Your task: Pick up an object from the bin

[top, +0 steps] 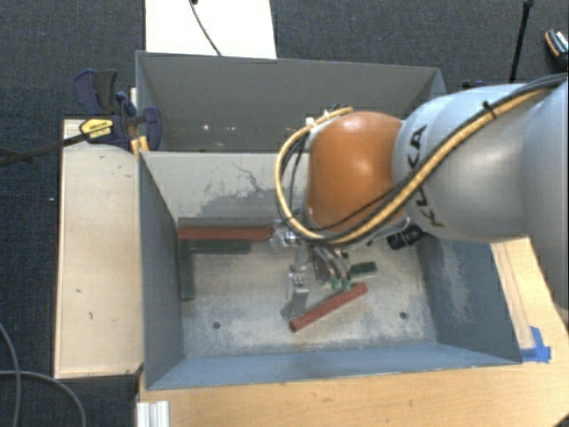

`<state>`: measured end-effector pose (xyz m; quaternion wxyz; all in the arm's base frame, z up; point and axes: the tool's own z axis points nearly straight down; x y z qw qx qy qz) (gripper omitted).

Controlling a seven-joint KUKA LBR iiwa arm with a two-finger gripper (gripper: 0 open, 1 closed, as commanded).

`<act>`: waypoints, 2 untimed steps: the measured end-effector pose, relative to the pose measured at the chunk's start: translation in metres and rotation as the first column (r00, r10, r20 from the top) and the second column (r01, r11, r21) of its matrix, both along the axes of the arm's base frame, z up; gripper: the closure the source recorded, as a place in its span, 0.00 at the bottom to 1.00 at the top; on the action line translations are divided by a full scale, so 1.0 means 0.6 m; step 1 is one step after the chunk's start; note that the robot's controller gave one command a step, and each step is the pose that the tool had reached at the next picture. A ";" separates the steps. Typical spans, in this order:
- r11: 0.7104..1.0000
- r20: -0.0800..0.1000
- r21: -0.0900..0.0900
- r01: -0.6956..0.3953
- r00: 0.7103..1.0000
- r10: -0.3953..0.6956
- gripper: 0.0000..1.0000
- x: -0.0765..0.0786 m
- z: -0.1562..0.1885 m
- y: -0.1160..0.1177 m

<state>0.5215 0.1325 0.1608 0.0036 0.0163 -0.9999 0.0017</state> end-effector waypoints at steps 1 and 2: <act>0.997 0.005 0.002 0.082 0.997 -0.082 0.00 -0.062 -0.156 -0.102; 0.997 0.009 0.005 0.083 0.997 -0.083 1.00 -0.060 -0.151 -0.097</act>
Offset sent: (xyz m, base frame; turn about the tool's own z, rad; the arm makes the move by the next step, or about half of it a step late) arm -0.0363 -0.0582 -0.0908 0.0732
